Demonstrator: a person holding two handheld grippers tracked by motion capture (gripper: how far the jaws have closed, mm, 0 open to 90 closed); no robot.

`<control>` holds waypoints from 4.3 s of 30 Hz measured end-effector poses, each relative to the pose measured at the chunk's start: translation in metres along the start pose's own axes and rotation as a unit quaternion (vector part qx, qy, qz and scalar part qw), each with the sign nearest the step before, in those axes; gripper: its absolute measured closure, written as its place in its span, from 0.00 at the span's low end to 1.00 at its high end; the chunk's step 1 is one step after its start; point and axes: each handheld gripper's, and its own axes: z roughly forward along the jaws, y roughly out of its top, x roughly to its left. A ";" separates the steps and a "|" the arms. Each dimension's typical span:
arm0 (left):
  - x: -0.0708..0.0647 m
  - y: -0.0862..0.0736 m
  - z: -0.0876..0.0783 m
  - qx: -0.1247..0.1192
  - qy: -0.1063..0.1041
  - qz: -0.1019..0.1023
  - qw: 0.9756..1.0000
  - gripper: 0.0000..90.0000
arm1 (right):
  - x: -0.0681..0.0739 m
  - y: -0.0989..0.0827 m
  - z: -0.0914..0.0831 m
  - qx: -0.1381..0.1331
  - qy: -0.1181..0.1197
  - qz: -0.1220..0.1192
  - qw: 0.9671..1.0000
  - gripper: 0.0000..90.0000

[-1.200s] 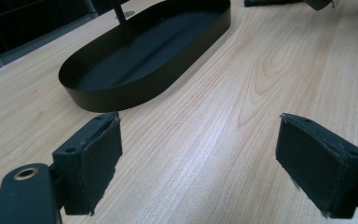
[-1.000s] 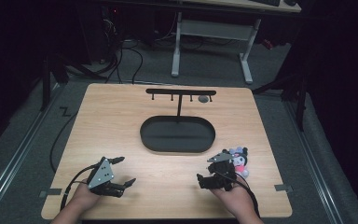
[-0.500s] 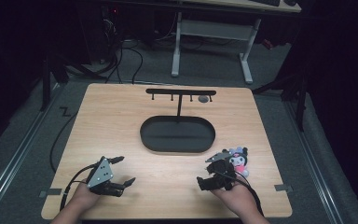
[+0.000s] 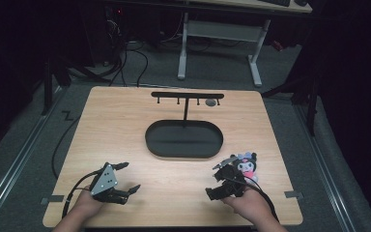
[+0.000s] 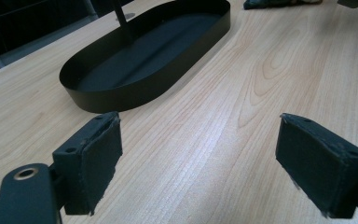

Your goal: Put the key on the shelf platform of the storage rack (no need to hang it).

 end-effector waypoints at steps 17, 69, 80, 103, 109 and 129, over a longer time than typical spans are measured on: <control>-0.001 0.000 0.000 0.002 0.000 0.002 1.000 0.17 | 0.003 0.001 -0.002 0.105 0.003 -0.055 0.993 0.17; -0.001 0.000 0.001 0.003 -0.001 0.004 1.000 0.17 | -0.080 -0.011 -0.041 0.100 -0.047 0.107 0.988 0.22; -0.001 0.000 0.001 0.002 -0.001 0.004 1.000 0.17 | -0.091 -0.015 -0.023 0.101 -0.043 0.127 0.986 0.25; -0.001 0.000 0.001 0.003 -0.001 0.005 1.000 0.17 | -0.097 -0.024 0.001 0.110 -0.050 0.154 0.981 0.47; -0.001 0.000 0.001 0.004 0.000 0.006 1.000 0.17 | -0.096 -0.023 -0.002 0.101 -0.060 0.149 0.982 0.53; -0.001 0.000 0.001 0.004 -0.001 0.006 1.000 0.17 | -0.093 -0.011 -0.029 0.082 -0.072 0.137 0.985 0.54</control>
